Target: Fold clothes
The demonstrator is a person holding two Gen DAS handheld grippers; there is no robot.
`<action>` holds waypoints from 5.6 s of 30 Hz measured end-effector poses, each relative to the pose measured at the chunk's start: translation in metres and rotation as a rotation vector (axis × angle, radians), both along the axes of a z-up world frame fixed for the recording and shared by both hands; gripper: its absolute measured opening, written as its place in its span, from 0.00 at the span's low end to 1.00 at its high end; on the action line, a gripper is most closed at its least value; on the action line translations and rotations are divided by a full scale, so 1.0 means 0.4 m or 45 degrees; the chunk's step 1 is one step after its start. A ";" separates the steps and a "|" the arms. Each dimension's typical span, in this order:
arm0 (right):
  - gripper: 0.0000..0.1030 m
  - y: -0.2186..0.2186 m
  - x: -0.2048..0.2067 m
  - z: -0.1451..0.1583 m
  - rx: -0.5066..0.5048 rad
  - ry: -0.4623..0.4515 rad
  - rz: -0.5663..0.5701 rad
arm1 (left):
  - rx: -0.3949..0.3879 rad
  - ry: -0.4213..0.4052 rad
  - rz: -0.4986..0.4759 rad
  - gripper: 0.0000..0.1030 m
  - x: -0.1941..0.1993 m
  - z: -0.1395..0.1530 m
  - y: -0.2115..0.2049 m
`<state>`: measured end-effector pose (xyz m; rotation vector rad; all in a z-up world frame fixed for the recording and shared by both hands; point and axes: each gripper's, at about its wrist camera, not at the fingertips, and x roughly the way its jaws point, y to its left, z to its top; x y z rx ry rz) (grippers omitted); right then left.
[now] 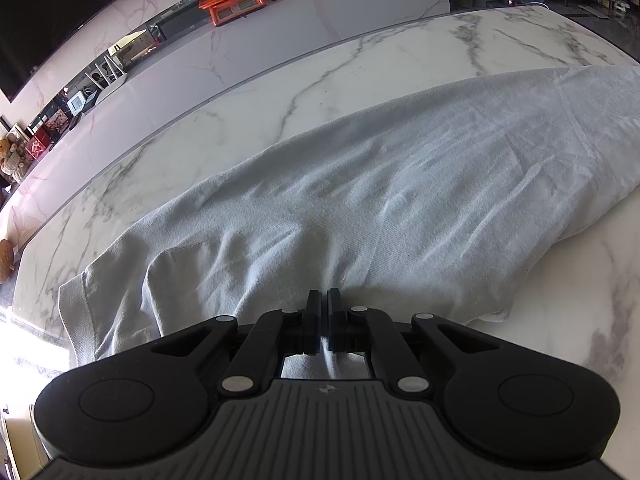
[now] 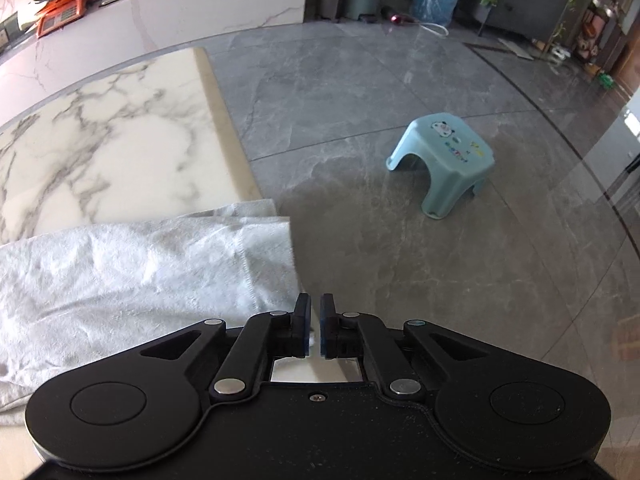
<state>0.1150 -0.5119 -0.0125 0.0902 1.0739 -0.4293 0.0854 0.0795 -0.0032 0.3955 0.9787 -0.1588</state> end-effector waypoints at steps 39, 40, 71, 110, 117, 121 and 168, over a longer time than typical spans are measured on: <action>0.37 0.130 0.067 0.064 -0.259 -0.117 0.151 | 0.006 -0.027 -0.034 0.03 -0.018 0.009 0.003; 0.37 0.140 0.059 0.071 -0.268 -0.133 0.163 | 0.004 -0.040 -0.029 0.03 -0.022 0.013 0.006; 0.45 0.784 -0.187 0.009 -0.027 -0.250 1.382 | 0.056 -0.097 0.154 0.28 -0.167 0.008 0.188; 0.06 0.775 -0.154 -0.029 -0.149 -0.194 1.381 | -0.021 -0.051 0.163 0.01 -0.164 -0.002 0.231; 0.06 0.718 -0.177 -0.020 -0.092 -0.143 1.363 | -0.069 0.016 0.072 0.01 -0.199 0.005 0.212; 0.06 0.676 -0.197 -0.016 -0.066 -0.125 1.349 | -0.113 0.047 0.030 0.02 -0.223 0.008 0.202; 0.39 0.813 -0.152 0.023 -0.077 -0.354 1.384 | -0.521 -0.013 0.750 0.47 -0.099 0.037 0.489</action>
